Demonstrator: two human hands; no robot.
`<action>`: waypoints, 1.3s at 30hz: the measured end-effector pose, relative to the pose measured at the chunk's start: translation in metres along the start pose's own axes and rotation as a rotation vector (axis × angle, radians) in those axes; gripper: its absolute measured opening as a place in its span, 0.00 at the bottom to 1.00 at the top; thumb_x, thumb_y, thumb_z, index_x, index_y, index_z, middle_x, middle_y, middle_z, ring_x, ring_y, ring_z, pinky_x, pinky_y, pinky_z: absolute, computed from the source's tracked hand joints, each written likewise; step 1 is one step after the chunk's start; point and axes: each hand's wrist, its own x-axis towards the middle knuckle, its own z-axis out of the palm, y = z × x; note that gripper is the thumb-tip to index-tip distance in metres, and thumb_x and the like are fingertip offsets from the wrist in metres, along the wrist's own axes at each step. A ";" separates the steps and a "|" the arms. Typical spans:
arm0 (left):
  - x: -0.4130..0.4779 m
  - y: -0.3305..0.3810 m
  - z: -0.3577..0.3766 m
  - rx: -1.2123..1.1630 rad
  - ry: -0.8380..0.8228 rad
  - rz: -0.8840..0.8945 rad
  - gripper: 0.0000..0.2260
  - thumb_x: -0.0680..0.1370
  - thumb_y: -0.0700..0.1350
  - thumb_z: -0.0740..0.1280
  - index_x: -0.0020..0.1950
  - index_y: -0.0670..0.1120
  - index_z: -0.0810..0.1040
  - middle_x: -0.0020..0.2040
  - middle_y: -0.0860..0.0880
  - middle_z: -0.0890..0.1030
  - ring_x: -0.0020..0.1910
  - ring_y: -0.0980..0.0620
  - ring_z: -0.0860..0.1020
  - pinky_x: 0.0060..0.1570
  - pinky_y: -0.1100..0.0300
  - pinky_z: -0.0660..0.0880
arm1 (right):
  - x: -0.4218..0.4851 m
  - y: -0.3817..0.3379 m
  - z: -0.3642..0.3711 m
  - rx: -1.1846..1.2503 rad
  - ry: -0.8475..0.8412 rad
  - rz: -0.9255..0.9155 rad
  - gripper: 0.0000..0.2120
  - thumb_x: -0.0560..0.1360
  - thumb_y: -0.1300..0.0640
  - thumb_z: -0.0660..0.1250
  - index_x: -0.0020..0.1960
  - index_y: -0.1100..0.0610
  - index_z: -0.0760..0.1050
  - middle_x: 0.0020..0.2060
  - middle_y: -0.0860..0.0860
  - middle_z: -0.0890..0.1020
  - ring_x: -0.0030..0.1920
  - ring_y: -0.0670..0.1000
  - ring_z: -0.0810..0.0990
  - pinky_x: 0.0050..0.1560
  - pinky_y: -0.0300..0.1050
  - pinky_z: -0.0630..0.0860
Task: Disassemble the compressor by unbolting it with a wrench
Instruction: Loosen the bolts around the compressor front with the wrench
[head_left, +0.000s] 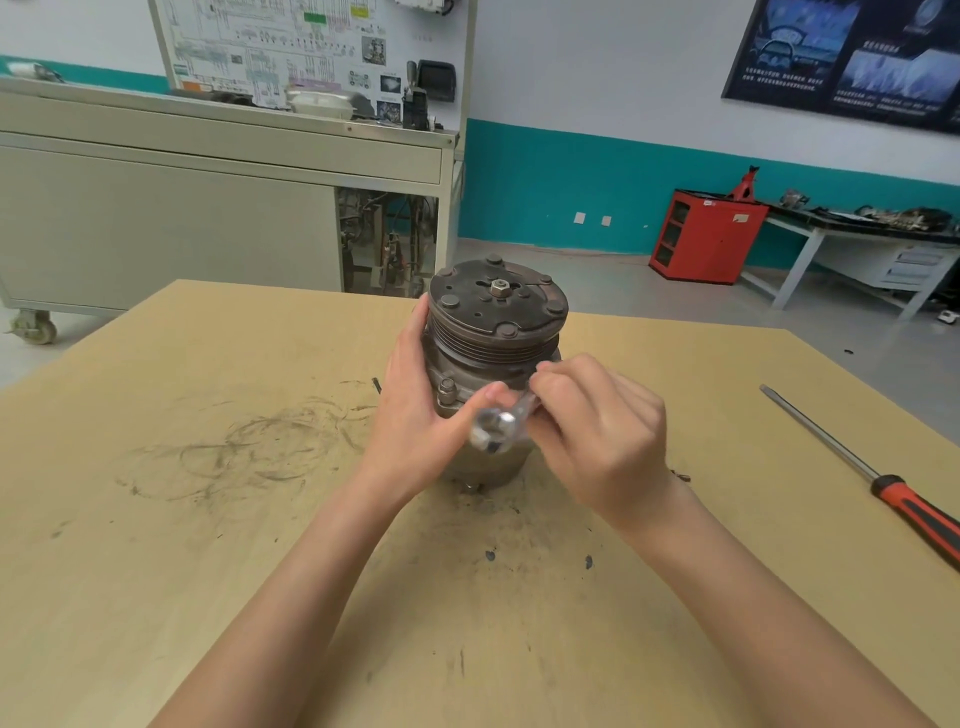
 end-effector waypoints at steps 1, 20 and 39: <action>0.000 0.000 0.000 0.010 0.002 0.002 0.48 0.67 0.68 0.68 0.79 0.49 0.52 0.75 0.51 0.63 0.74 0.54 0.63 0.72 0.45 0.64 | -0.002 -0.002 0.001 -0.009 -0.027 -0.032 0.14 0.74 0.61 0.68 0.32 0.66 0.78 0.28 0.59 0.77 0.25 0.57 0.76 0.23 0.44 0.72; -0.003 0.004 -0.002 0.037 -0.008 -0.031 0.45 0.68 0.67 0.66 0.79 0.52 0.50 0.76 0.54 0.61 0.74 0.59 0.61 0.74 0.50 0.62 | -0.051 0.013 -0.040 0.975 0.135 1.055 0.09 0.80 0.64 0.53 0.51 0.59 0.72 0.52 0.55 0.83 0.44 0.56 0.84 0.45 0.45 0.80; -0.001 0.000 -0.001 0.051 -0.027 -0.024 0.45 0.69 0.68 0.66 0.79 0.55 0.49 0.76 0.57 0.61 0.74 0.60 0.61 0.74 0.49 0.62 | 0.012 0.144 0.043 1.633 -0.671 1.432 0.09 0.75 0.63 0.59 0.55 0.61 0.69 0.38 0.54 0.83 0.34 0.48 0.81 0.33 0.37 0.78</action>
